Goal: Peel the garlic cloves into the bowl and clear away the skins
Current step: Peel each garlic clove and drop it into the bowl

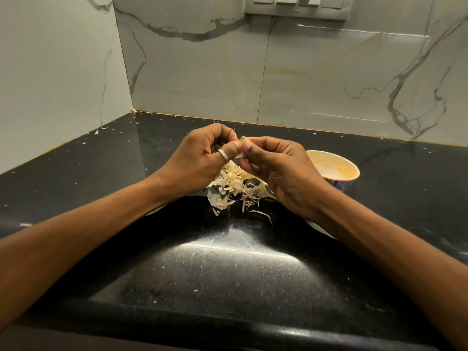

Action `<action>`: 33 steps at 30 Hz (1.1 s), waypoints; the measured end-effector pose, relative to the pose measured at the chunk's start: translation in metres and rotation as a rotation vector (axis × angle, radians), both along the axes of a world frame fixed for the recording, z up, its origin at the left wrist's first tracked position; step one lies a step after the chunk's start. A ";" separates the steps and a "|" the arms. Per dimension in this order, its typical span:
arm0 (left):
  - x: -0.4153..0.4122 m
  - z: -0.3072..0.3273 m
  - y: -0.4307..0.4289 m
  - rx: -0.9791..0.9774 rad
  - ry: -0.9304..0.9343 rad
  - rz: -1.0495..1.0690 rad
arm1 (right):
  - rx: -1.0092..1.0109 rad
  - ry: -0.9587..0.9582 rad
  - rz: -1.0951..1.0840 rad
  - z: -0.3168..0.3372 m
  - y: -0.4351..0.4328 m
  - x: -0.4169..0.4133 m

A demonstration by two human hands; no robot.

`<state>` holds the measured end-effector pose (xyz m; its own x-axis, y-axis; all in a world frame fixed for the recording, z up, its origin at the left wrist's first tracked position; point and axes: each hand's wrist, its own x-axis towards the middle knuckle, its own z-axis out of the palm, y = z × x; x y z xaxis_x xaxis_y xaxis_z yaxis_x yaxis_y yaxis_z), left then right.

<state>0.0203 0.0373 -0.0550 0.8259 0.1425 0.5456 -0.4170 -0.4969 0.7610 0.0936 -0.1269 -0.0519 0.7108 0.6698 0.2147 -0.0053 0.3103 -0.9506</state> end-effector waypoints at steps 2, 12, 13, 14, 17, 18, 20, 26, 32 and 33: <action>0.001 -0.001 0.001 0.045 -0.028 0.021 | 0.005 0.030 0.001 0.000 0.000 0.001; 0.001 -0.002 0.001 0.236 -0.149 0.082 | 0.008 0.039 -0.064 0.002 0.001 0.004; 0.002 -0.001 0.001 0.238 -0.154 0.081 | 0.006 0.034 -0.074 0.002 0.001 0.005; 0.002 -0.001 0.001 0.239 -0.158 0.080 | 0.004 0.030 -0.080 0.002 0.001 0.005; 0.002 -0.001 0.002 0.242 -0.174 0.089 | 0.008 0.021 -0.088 0.002 0.002 0.005; 0.002 0.000 0.002 0.246 -0.180 0.095 | 0.010 0.019 -0.091 0.002 0.003 0.005; 0.002 0.000 0.003 0.248 -0.189 0.098 | 0.011 0.016 -0.101 0.002 0.003 0.005; 0.003 0.001 0.002 0.182 -0.158 0.106 | 0.004 -0.016 -0.131 0.003 0.004 0.004; 0.001 0.012 0.000 -0.235 -0.097 0.080 | -0.023 -0.042 -0.188 0.003 0.001 0.004; 0.000 0.013 0.001 -0.265 -0.091 0.087 | -0.031 -0.054 -0.194 0.002 -0.001 0.005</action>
